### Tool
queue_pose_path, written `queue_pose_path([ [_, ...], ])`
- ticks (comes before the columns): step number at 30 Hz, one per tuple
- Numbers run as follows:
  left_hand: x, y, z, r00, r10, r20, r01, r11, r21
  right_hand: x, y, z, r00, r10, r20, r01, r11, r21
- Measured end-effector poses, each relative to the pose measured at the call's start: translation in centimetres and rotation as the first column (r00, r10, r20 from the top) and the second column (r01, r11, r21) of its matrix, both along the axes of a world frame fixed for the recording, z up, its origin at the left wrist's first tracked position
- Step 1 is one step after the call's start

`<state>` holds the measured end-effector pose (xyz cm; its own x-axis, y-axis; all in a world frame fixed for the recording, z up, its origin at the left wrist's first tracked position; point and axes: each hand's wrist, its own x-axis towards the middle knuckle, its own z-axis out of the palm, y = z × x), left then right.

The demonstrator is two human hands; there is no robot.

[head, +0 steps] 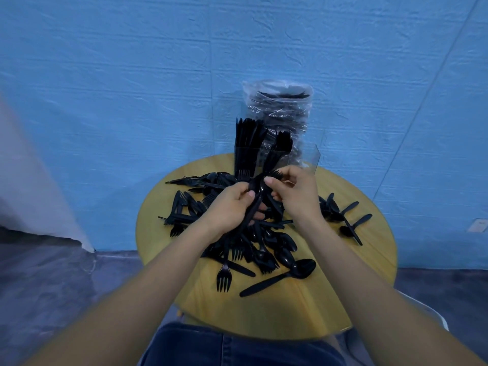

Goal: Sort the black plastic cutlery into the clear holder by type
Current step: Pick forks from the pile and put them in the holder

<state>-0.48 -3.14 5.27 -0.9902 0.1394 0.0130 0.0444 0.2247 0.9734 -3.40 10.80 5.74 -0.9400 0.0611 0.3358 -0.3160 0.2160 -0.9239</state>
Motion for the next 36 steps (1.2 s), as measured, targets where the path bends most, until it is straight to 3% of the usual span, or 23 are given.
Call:
queue_pose_path([
  [7, 0.4, -0.8, -0.1, 0.999, -0.050, 0.001, 0.050, 0.999, 0.010, -0.4, -2.1, -0.8, 0.999, 0.015, 0.030, -0.014, 0.999, -0.048],
  [10, 0.6, -1.6, -0.3, 0.996, -0.077, 0.038, 0.075, 0.996, 0.052, -0.6, -2.5, -0.9, 0.994, 0.094, 0.050, -0.096, 0.995, 0.038],
  [16, 1.6, -2.0, -1.4, 0.992, -0.106, 0.062, 0.107, 0.994, -0.014, 0.1, -2.9, -1.2, 0.997, 0.067, 0.049, -0.071, 0.994, 0.086],
  [18, 2.0, -2.3, -2.3, 0.999, -0.039, -0.004, 0.038, 0.996, -0.086, 0.7, -2.9, -1.9, 0.994, 0.083, 0.071, -0.091, 0.990, 0.109],
  [20, 2.5, -2.9, -3.5, 0.990, 0.078, -0.121, -0.100, 0.978, -0.182, 1.6, -2.7, -2.7, 0.990, 0.099, 0.096, -0.120, 0.964, 0.238],
  [23, 3.6, -4.1, -4.9, 0.946, 0.235, -0.226, -0.278, 0.942, -0.187, 3.5, -2.5, -4.3, 0.978, 0.161, 0.132, -0.205, 0.847, 0.491],
  [26, 4.4, -4.6, -5.9, 0.932, 0.265, -0.246, -0.312, 0.934, -0.176, 4.6, -2.2, -5.7, 0.981, 0.132, 0.142, -0.193, 0.738, 0.647],
  [32, 5.0, -3.3, -7.5, 0.915, 0.274, -0.298, -0.331, 0.930, -0.161, 5.5, -1.0, -6.9, 0.990, -0.014, 0.138, -0.094, 0.662, 0.744],
  [36, 4.8, -3.2, -7.7, 0.890, 0.271, -0.367, -0.360, 0.912, -0.198, 5.3, -0.5, -6.6, 0.997, -0.033, 0.066, -0.026, 0.684, 0.729],
])
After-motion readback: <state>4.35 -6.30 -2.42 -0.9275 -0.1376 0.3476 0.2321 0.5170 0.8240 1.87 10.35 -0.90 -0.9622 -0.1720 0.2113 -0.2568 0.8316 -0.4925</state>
